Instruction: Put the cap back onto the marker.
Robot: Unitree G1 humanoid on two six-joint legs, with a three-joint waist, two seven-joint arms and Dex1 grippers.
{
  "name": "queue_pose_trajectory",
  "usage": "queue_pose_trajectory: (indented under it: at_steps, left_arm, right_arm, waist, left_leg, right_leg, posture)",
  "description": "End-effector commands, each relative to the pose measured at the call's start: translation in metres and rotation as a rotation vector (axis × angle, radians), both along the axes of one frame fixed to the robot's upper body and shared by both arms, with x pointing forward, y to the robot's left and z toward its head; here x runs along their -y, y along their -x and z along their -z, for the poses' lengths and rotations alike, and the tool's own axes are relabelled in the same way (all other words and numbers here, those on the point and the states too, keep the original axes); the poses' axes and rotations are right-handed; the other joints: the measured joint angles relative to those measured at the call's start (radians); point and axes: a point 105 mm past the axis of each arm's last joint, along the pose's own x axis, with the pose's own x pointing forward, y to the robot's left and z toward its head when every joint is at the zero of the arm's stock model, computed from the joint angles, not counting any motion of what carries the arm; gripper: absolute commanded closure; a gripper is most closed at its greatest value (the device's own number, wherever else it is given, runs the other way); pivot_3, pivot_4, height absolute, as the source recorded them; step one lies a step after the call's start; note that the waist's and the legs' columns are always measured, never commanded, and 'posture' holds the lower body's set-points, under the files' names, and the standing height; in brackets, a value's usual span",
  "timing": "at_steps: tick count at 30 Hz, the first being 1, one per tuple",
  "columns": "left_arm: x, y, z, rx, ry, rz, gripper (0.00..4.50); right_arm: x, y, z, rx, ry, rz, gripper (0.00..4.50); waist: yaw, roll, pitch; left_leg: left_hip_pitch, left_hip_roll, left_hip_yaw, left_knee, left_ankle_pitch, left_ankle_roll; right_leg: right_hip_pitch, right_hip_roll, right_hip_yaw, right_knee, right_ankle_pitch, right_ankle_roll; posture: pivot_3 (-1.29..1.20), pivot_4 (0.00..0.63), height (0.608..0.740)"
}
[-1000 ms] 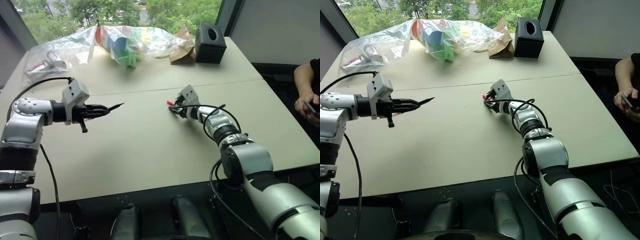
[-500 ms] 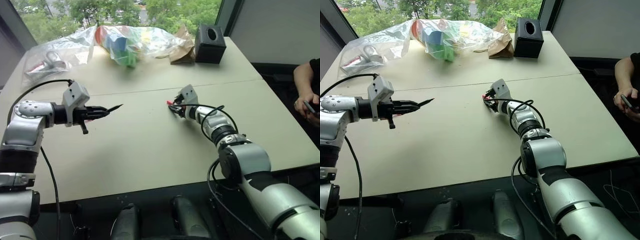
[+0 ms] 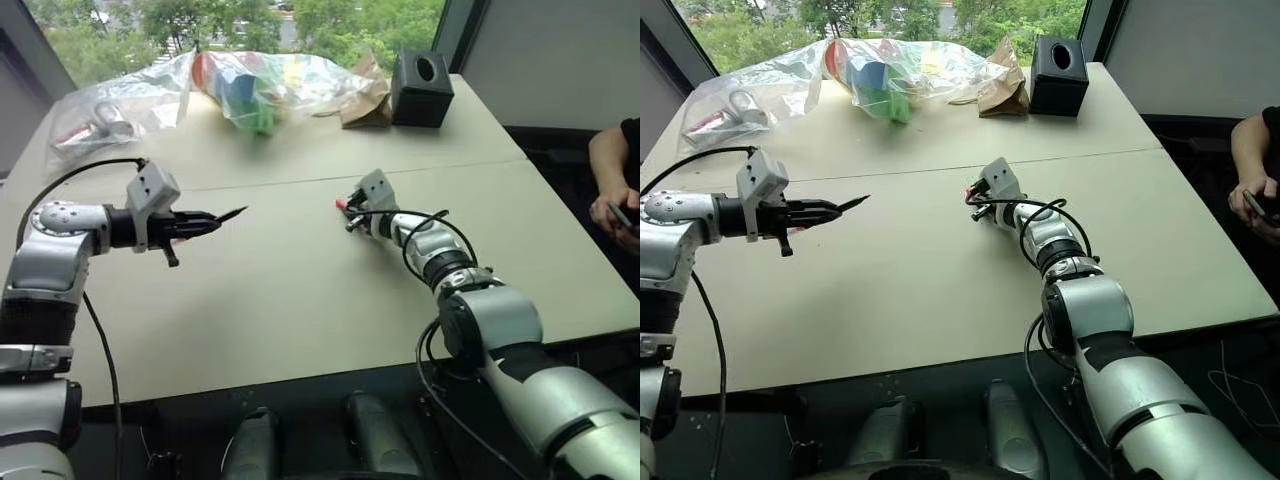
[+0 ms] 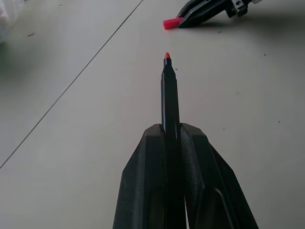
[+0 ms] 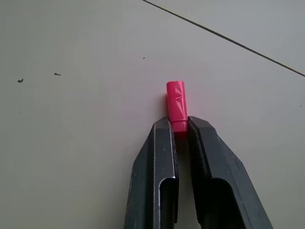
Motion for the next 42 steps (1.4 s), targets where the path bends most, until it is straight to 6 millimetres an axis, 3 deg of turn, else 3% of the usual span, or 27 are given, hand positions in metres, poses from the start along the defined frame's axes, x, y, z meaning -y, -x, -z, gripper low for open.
queue_pose_trajectory:
  at_steps: [1, 6, 12, 19, 31, 42]
  left_arm:
    - [0.019, -0.013, -0.019, 0.056, 0.014, 0.090, 4.50]
    - [0.059, -0.040, -0.025, 0.069, 0.027, 0.219, 4.50]
    - [0.085, -0.046, -0.007, 0.046, -0.046, 0.330, 4.50]
    - [0.093, -0.047, -0.001, 0.046, -0.068, 0.354, 4.50]
    - [0.093, -0.049, 0.000, 0.059, -0.082, 0.351, 4.50]
    - [0.097, -0.048, -0.002, 0.066, -0.079, 0.370, 4.50]
  right_arm:
    - [-0.001, -0.002, -0.040, 0.089, 0.064, -0.141, 4.47]
    - [0.003, 0.013, -0.070, 0.071, 0.046, -0.353, 4.47]
    - [0.010, 0.030, -0.080, 0.090, 0.032, -0.419, 4.47]
    - [0.015, 0.041, -0.078, 0.079, 0.013, -0.397, 4.47]
    - [-0.016, 0.071, -0.076, 0.065, -0.020, -0.515, 4.47]
    - [-0.022, 0.073, -0.075, 0.059, -0.040, -0.514, 4.47]
  waist:
    - [0.003, 0.000, 0.000]
    - [-0.001, 0.000, 0.000]
    - [-0.017, 0.001, 0.001]
    - [-0.014, 0.001, 0.001]
    - [0.002, 0.001, 0.001]
    - [0.002, 0.001, 0.001]
  left_leg:
    - [0.000, 0.000, 0.000, 0.000, 0.000, 0.000]
    - [-0.002, -0.001, 0.000, 0.001, 0.000, 0.000]
    - [-0.001, 0.000, 0.000, -0.001, 0.000, 0.001]
    - [-0.005, 0.000, -0.001, 0.002, 0.000, 0.001]
    - [-0.006, 0.000, -0.001, 0.004, 0.000, 0.001]
    - [-0.006, 0.000, -0.001, 0.004, 0.000, 0.001]
  right_leg:
    - [0.000, 0.000, 0.000, 0.000, 0.000, 0.000]
    - [0.001, 0.000, 0.000, -0.001, 0.001, 0.001]
    - [-0.001, 0.002, 0.000, 0.000, 0.000, 0.001]
    - [-0.004, 0.001, 0.000, 0.001, 0.000, 0.001]
    - [-0.004, 0.001, -0.001, 0.001, 0.000, 0.001]
    - [-0.004, 0.001, -0.001, 0.001, 0.000, 0.001]
  posture:
    - [0.00, 0.150, 0.739]
    - [0.00, 0.150, 0.739]
    - [0.00, 0.150, 0.739]
    - [0.00, 0.150, 0.739]
    - [0.00, 0.150, 0.739]
    - [0.00, 0.150, 0.739]
